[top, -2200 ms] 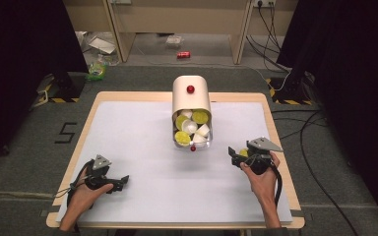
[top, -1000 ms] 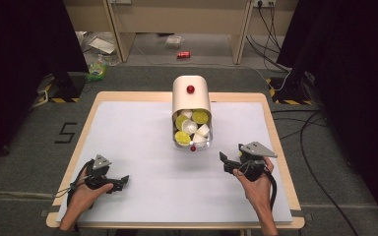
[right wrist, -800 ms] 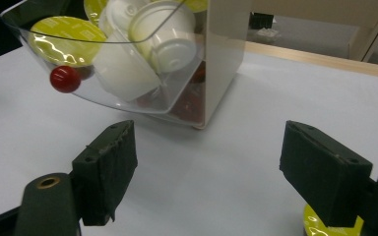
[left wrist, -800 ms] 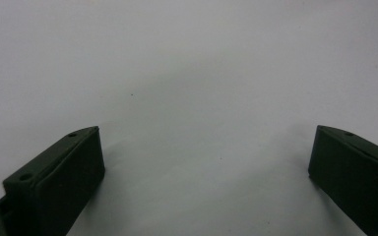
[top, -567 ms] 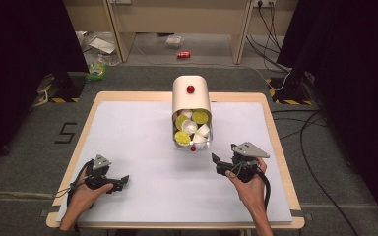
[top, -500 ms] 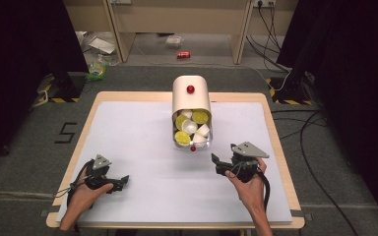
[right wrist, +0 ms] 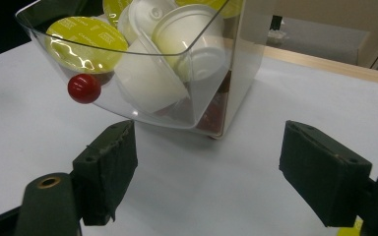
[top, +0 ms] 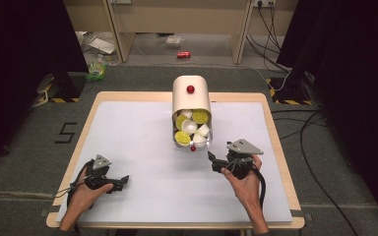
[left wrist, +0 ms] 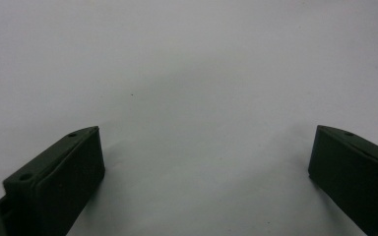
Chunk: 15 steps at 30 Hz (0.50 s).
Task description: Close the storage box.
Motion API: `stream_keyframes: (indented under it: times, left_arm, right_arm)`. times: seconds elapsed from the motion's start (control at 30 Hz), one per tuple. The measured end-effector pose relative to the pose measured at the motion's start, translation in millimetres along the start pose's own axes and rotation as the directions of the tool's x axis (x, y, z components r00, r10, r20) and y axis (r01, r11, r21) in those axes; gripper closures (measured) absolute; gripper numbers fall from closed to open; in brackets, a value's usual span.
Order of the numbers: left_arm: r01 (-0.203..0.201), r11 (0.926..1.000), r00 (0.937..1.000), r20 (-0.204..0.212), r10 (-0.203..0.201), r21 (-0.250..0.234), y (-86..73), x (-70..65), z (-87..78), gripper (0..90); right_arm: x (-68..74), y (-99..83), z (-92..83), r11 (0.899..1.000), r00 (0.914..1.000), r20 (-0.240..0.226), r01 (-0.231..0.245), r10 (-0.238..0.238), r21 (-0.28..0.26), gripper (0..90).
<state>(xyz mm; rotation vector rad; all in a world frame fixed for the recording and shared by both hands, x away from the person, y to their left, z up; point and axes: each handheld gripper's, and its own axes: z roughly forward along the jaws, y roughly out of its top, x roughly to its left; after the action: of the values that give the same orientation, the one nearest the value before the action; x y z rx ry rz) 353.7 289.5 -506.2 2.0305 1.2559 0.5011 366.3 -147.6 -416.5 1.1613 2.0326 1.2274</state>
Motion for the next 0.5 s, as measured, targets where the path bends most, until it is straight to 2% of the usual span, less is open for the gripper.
stream_keyframes:
  times: [0.5]
  left_arm:
    - [0.0, 1.0, 1.0, 0.0, 0.0, -0.001, -0.1, 0.0, 0.0, 0.0]
  right_arm:
    - [5.6, 5.3, 15.2, 1.0, 0.9994, 0.023, 0.026, -0.026, 0.004, 24.1]
